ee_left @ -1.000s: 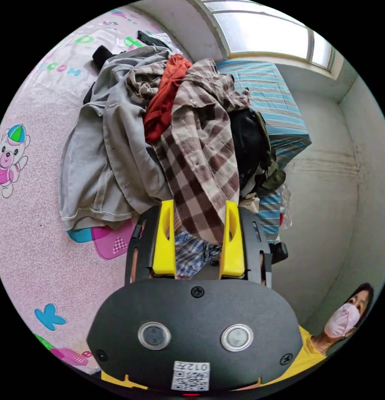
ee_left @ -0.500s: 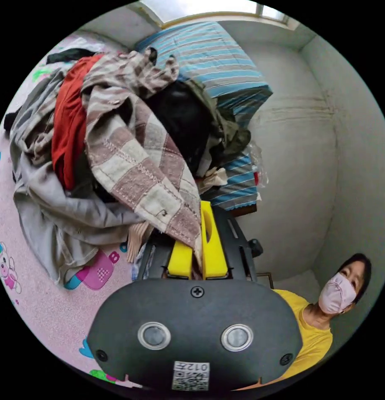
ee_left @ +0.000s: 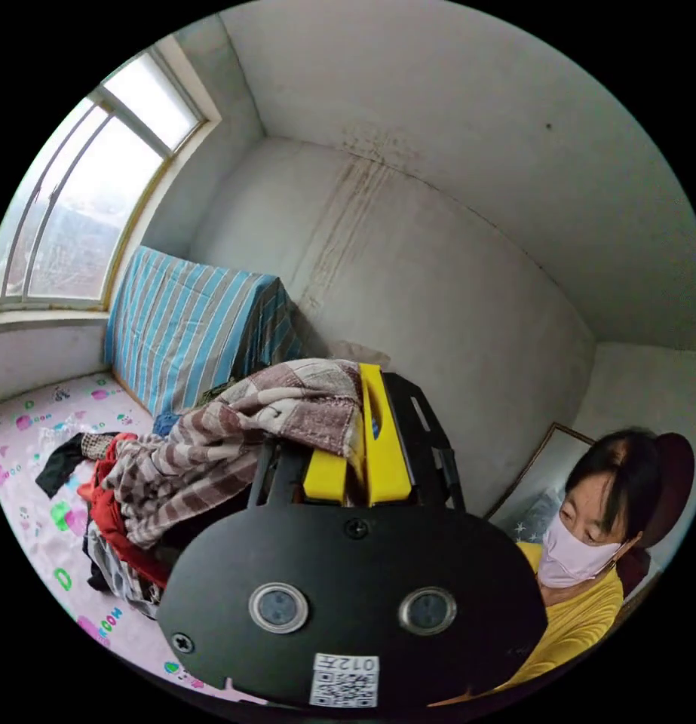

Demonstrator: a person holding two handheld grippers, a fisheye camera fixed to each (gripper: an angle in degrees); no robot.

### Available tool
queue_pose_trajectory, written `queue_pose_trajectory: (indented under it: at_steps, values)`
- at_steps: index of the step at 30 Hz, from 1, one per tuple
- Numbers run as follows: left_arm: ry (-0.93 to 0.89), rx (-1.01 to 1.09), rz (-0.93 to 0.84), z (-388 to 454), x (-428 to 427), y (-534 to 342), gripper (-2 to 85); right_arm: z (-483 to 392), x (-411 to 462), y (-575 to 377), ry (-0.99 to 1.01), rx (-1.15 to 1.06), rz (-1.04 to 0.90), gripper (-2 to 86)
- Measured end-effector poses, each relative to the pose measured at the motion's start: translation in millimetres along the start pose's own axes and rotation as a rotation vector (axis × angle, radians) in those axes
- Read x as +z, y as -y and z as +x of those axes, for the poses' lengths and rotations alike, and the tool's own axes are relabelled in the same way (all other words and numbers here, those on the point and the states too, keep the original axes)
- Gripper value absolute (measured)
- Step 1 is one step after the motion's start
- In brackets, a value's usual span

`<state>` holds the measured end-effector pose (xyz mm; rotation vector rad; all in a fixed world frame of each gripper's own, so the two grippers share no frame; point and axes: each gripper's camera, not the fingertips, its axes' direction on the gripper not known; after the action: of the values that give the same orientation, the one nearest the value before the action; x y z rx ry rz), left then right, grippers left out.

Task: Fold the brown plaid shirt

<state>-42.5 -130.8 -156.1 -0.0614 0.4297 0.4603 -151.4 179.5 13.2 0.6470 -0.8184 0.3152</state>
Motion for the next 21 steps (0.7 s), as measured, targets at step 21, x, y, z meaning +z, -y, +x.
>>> queue_pose_trajectory:
  at_steps: [21]
  values:
    - [0.509,0.109,0.409,242.9,-458.8,-14.0,5.8,-234.6,45.9,44.2,0.290,-0.552,-0.360,5.5]
